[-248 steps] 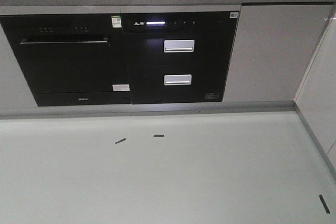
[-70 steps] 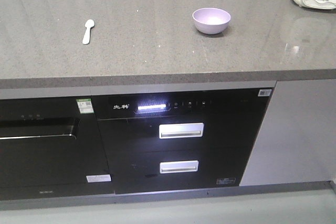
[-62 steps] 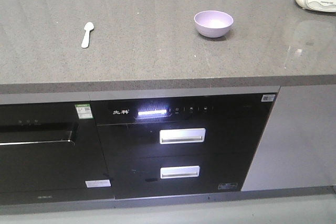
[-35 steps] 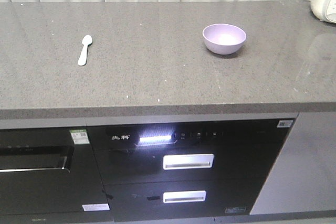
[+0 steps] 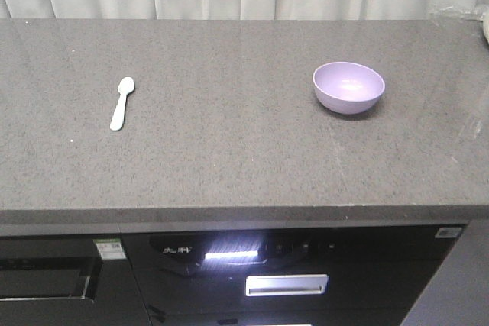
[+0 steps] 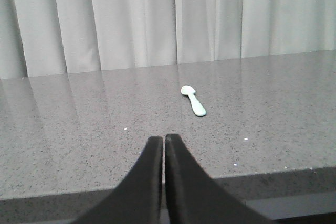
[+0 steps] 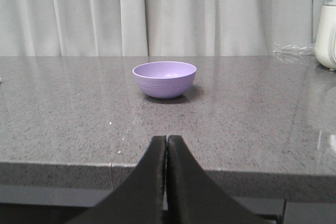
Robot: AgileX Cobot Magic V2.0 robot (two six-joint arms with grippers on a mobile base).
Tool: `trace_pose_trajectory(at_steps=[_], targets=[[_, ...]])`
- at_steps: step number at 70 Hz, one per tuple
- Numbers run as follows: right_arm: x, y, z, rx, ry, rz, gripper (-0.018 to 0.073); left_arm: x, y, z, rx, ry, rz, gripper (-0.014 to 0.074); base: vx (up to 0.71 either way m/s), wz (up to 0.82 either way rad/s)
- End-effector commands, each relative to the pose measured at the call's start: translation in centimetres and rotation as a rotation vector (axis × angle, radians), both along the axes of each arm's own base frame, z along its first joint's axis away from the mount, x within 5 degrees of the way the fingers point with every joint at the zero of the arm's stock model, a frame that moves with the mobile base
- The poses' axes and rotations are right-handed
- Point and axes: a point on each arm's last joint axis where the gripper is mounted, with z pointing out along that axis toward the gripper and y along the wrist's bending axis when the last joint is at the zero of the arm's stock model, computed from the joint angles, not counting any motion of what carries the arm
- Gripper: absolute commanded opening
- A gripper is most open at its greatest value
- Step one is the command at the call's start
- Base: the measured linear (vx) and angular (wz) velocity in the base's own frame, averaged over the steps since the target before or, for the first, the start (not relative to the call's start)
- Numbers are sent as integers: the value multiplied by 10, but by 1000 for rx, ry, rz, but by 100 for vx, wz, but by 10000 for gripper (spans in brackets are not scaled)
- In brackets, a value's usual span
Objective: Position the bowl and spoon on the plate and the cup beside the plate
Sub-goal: 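Drive the base toward the counter holding the spoon and bowl, then lower both grippers toward the counter above the spoon and bowl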
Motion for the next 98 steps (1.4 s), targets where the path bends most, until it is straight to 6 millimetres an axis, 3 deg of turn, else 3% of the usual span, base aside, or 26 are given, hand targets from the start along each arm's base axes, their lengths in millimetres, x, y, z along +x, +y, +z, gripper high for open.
trace_pose_trajectory(at_steps=[1,98], targets=[[-1,0,6,-6,-83,-6,-9,-2,0,10,-10,-98,-7,-6,19,3],[-1,0,6,-6,-84,-6,-9,-2,0,10,-10,-98,-7,-6,11,1]])
